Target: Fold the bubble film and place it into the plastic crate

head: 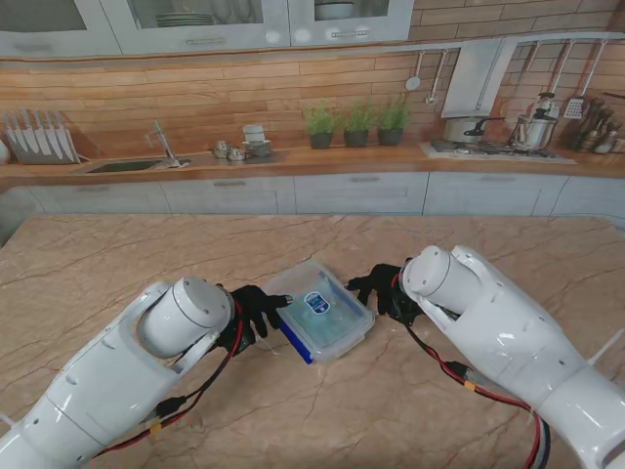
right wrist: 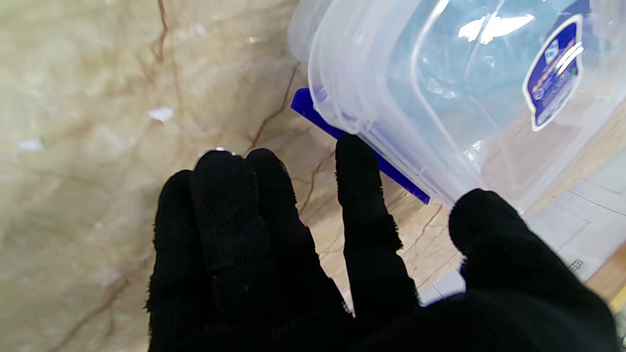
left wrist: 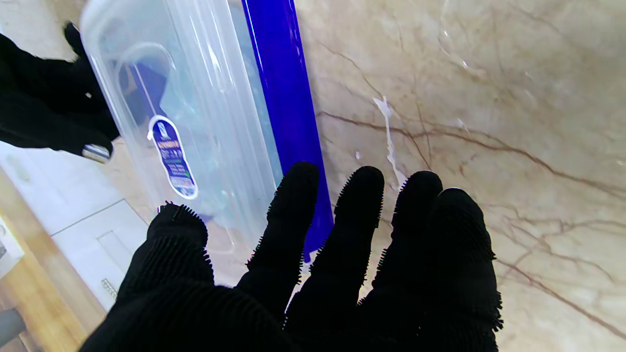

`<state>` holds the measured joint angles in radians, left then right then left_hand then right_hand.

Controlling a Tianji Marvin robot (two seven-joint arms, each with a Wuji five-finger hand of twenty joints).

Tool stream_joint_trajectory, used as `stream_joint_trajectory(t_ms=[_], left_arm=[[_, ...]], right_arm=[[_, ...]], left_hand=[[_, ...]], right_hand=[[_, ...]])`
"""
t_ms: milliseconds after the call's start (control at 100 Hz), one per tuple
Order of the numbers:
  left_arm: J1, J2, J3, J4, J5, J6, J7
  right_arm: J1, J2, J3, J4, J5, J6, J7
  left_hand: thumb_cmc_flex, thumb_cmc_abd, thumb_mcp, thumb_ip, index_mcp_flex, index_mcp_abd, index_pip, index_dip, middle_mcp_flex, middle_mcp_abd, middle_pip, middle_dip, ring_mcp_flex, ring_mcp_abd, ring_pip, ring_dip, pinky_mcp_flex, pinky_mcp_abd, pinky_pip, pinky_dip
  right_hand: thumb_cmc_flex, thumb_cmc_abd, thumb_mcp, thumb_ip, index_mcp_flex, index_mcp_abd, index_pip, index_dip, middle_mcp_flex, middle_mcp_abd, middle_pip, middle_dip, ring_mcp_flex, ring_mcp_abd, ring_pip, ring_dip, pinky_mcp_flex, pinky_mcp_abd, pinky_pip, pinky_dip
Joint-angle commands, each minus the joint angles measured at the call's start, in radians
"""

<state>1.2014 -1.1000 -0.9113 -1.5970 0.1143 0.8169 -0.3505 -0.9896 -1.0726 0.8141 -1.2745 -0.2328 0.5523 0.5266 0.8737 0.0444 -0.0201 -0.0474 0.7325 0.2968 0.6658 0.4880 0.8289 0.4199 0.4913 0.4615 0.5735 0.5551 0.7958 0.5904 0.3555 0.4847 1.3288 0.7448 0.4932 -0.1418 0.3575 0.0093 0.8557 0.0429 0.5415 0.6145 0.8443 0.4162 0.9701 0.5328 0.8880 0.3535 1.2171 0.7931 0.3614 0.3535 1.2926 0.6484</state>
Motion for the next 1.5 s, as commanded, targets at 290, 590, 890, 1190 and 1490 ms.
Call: stream_joint_trajectory(t_ms=[290, 590, 890, 1190, 1490], left_arm=[[-0.077, -0.008, 0.116, 0.066, 0.102, 0.039, 0.03], [-0.115, -0.014, 0.169, 0.101, 0.118, 0.035, 0.031], [-0.128, -0.013, 0.191, 0.108, 0.131, 0.047, 0.031], [-0.132, -0.018, 0.199, 0.118, 0.123, 0.047, 0.036], [-0.126, -0.022, 0.188, 0.125, 0.113, 0.034, 0.039]], right_arm=[[-0.142, 0.001, 0.119, -0.104, -0.049, 0.053, -0.095], [-0.098, -0.037, 0.121, -0.026, 0.025, 0.068, -0.16], [-0.004, -0.092, 0.058, 0.112, 0.194, 0.086, -0.17], [0.072, -0.141, -0.018, 0.213, 0.308, 0.11, -0.155], [0.064, -0.192, 0.001, 0.223, 0.381, 0.172, -0.242]], left_hand=[[-0.051, -0.125, 0.004, 0.033, 0.064, -0.035, 0.261, 0.102, 0.159, -0.064, 0.169, 0.077, 0.183, -0.011, 0.143, 0.051, 0.175, -0.033, 0.165, 0.033], [-0.025, -0.172, 0.019, 0.04, 0.059, -0.043, 0.287, 0.106, 0.165, -0.075, 0.179, 0.078, 0.19, -0.021, 0.143, 0.047, 0.178, -0.035, 0.172, 0.028], [0.021, -0.251, 0.051, 0.048, 0.063, -0.051, 0.326, 0.118, 0.19, -0.093, 0.202, 0.083, 0.205, -0.034, 0.137, 0.039, 0.179, -0.034, 0.175, 0.024], [0.006, -0.259, 0.076, 0.044, 0.066, -0.046, 0.339, 0.122, 0.202, -0.088, 0.212, 0.083, 0.213, -0.035, 0.13, 0.033, 0.183, -0.029, 0.179, 0.023], [0.0, -0.261, 0.093, 0.042, 0.065, -0.04, 0.336, 0.119, 0.199, -0.084, 0.211, 0.08, 0.211, -0.032, 0.126, 0.029, 0.182, -0.026, 0.178, 0.022]], right_hand=[[0.014, -0.004, -0.041, -0.005, 0.038, 0.025, 0.019, -0.005, 0.067, -0.011, -0.029, -0.036, 0.026, 0.035, -0.028, -0.015, 0.022, -0.026, 0.026, 0.01], [-0.052, -0.029, 0.009, -0.015, -0.04, 0.158, -0.09, -0.012, 0.063, -0.018, -0.184, -0.146, -0.049, 0.032, -0.329, -0.161, -0.018, 0.02, -0.09, -0.049], [-0.064, -0.056, 0.03, -0.015, -0.147, 0.206, -0.248, -0.039, -0.035, 0.022, -0.227, -0.166, -0.01, 0.044, -0.56, -0.327, 0.034, 0.042, -0.152, -0.118], [-0.056, -0.095, 0.049, -0.014, -0.283, 0.151, -0.31, -0.047, -0.186, -0.013, -0.296, -0.187, -0.081, 0.099, -0.605, -0.361, 0.009, 0.105, -0.183, -0.142], [0.024, -0.2, 0.095, -0.013, -0.344, 0.151, -0.306, -0.026, -0.332, -0.011, -0.323, -0.194, -0.056, 0.088, -0.529, -0.326, 0.025, 0.114, -0.135, -0.115]])
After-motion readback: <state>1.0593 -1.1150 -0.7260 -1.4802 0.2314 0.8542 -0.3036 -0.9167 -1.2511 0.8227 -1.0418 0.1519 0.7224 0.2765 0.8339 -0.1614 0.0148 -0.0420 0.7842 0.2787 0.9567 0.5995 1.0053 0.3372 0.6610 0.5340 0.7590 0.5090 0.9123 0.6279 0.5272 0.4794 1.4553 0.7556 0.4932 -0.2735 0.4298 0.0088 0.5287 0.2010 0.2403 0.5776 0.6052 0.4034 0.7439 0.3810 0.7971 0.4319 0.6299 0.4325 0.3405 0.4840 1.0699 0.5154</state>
